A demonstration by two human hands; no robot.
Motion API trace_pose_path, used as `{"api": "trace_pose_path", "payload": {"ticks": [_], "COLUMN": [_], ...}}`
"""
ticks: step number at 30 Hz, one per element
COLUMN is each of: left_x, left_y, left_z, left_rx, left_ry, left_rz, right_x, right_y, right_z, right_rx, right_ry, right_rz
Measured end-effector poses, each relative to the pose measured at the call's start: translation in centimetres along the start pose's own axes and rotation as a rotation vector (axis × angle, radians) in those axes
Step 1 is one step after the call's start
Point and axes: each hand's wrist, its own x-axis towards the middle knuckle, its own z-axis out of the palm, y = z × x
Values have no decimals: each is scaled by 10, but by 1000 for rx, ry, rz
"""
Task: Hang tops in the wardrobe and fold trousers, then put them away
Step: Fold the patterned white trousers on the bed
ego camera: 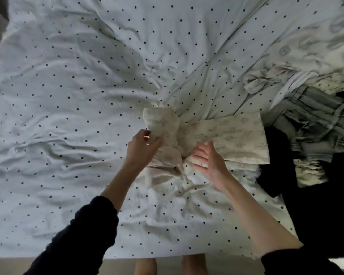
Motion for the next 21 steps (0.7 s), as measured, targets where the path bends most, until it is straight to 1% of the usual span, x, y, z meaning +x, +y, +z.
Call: {"api": "trace_pose_path", "payload": {"ticks": [1, 3, 4, 5, 7, 8, 10, 13, 16, 18, 19, 21], "left_x": [-4, -9, -9, -6, 3, 8, 15, 25, 39, 45, 46, 48], "left_y": [17, 46, 54, 62, 57, 49, 26, -9, -22, -20, -18, -12], "left_z": [8, 29, 37, 47, 57, 60, 64, 77, 98, 111, 117, 128], "left_rx": [-55, -152, -154, -142, -114, -91, -23, -9, -182, -331, -343, -310], "left_ry": [-113, -345, -398, -405, -338, -299, -246, -281, -299, -324, -338, -321], "left_rz": [33, 79, 100, 113, 88, 53, -24, -186, -365, -448, -441, -359], "right_x": [-5, -10, -12, -12, -13, -13, -11, 0, 19, 25, 27, 26], "right_y": [-7, -24, -31, -39, -43, -43, -37, -19, -3, 1, 2, 4], "right_z": [-11, -34, -43, -57, -74, -78, -77, -66, -66, -71, -73, -78], "right_rx": [7, -20, -84, -187, -409, -497, -629, -843, -1092, -1198, -1227, -1248], "right_ry": [40, 174, 266, 365, 465, 453, 371, 241, 127, 99, 92, 65], "right_rz": [-18, -78, -110, -150, -233, -264, -320, -396, -410, -394, -377, -352]}}
